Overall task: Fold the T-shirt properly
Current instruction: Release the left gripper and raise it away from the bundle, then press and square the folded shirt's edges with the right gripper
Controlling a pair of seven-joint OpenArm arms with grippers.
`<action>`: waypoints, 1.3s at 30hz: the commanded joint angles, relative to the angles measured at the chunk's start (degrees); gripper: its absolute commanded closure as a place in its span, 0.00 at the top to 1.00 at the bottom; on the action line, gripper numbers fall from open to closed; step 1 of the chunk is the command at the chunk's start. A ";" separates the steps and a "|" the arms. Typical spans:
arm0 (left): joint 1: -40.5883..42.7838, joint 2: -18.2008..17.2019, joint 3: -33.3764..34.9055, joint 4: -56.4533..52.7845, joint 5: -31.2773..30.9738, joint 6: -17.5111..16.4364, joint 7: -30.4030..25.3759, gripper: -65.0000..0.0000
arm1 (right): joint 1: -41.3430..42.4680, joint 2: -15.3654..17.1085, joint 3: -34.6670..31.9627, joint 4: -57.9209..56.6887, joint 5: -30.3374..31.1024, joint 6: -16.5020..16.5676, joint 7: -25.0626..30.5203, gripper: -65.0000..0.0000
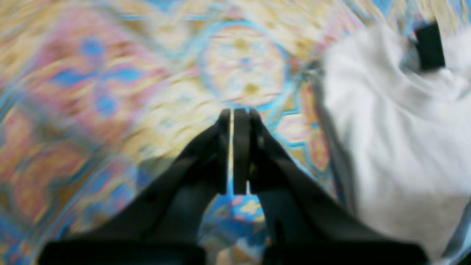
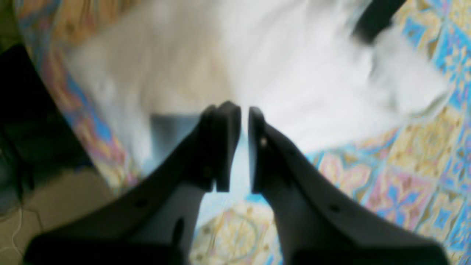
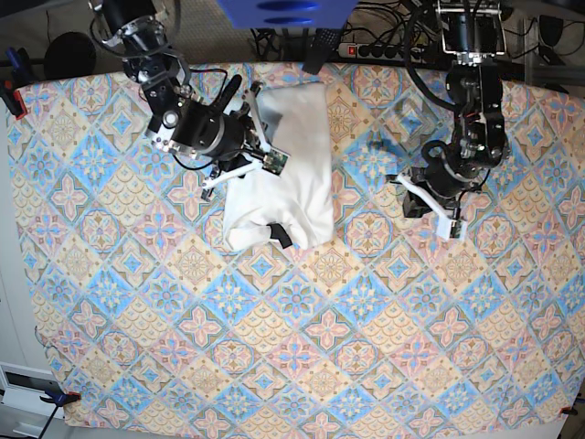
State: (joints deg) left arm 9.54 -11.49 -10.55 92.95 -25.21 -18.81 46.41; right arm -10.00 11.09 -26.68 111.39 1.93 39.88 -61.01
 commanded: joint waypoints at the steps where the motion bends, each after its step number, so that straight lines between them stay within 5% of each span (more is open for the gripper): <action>1: 1.76 -0.16 -2.51 2.22 -1.73 -0.66 -0.83 0.01 | 0.11 -1.29 0.00 0.39 0.48 0.12 0.57 0.09; 14: 11.87 0.01 -9.28 6.44 -3.93 -1.02 -0.83 0.01 | 7.58 -13.69 -2.91 -16.05 0.22 0.12 0.75 0.02; 27: 11.87 0.10 -9.01 6.44 -3.93 -1.02 -0.83 0.01 | 14.79 -13.95 -2.38 -40.05 0.22 0.12 0.93 0.02; 34: 11.78 0.10 -9.01 6.44 -3.93 -1.02 -0.83 0.01 | 15.05 -13.51 -1.76 -42.34 0.31 0.12 2.60 0.00; 39: 11.78 0.10 -9.01 6.44 -3.93 -1.02 -0.83 0.01 | 14.09 -11.49 5.27 -41.81 0.31 0.12 2.24 0.00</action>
State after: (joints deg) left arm 21.56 -10.85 -19.33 98.28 -28.51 -19.53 46.48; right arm 3.90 -1.43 -21.85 69.52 7.14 41.82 -54.94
